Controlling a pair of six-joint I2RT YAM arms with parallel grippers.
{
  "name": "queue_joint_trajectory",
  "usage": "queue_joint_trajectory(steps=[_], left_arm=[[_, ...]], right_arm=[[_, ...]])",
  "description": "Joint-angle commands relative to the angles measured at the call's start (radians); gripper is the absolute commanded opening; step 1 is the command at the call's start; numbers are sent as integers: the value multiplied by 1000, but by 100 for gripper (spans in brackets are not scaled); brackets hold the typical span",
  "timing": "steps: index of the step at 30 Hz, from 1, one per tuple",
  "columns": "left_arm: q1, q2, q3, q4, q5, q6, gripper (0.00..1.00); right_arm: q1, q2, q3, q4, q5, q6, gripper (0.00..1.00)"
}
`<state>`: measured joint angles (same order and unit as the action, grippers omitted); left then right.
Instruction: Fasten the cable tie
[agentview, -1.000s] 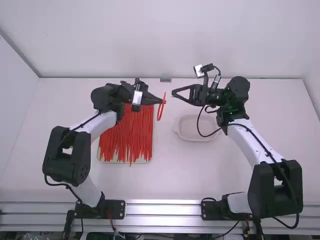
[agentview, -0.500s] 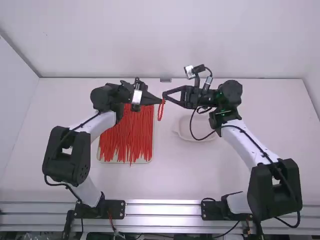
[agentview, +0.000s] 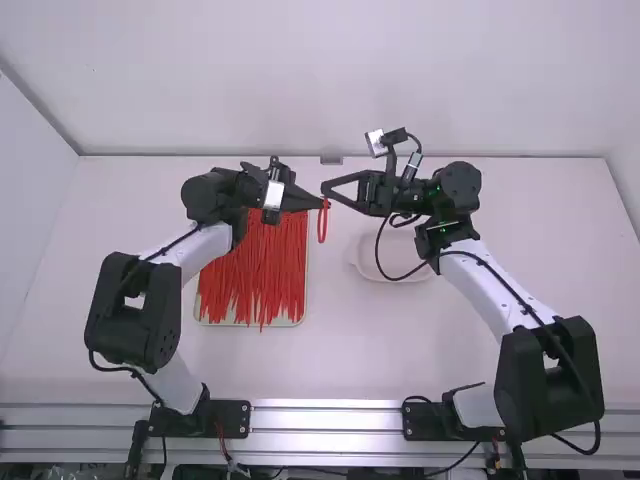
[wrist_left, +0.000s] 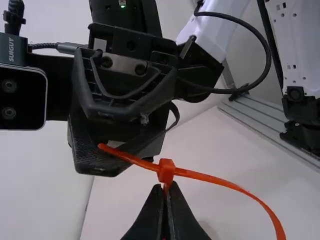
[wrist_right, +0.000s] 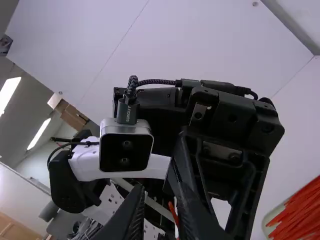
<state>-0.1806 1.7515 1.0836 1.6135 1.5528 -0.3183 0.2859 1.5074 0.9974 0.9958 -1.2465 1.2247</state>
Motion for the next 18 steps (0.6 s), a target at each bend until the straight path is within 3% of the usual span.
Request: queue_joint_trajectory(steps=[1, 2, 3, 18], left_arm=[[-3, -22, -11, 3, 3, -8, 1], [-3, -22, -11, 3, 3, -9, 1], [-3, -22, -11, 3, 3, -14, 1], [-3, -22, -11, -5, 13, -112, 1]], right_arm=[[14, 2, 30, 11, -14, -2, 18], [15, 2, 30, 10, -18, -2, 15], [16, 2, 30, 10, -21, -1, 0], [-31, 2, 30, 20, -1, -15, 0]])
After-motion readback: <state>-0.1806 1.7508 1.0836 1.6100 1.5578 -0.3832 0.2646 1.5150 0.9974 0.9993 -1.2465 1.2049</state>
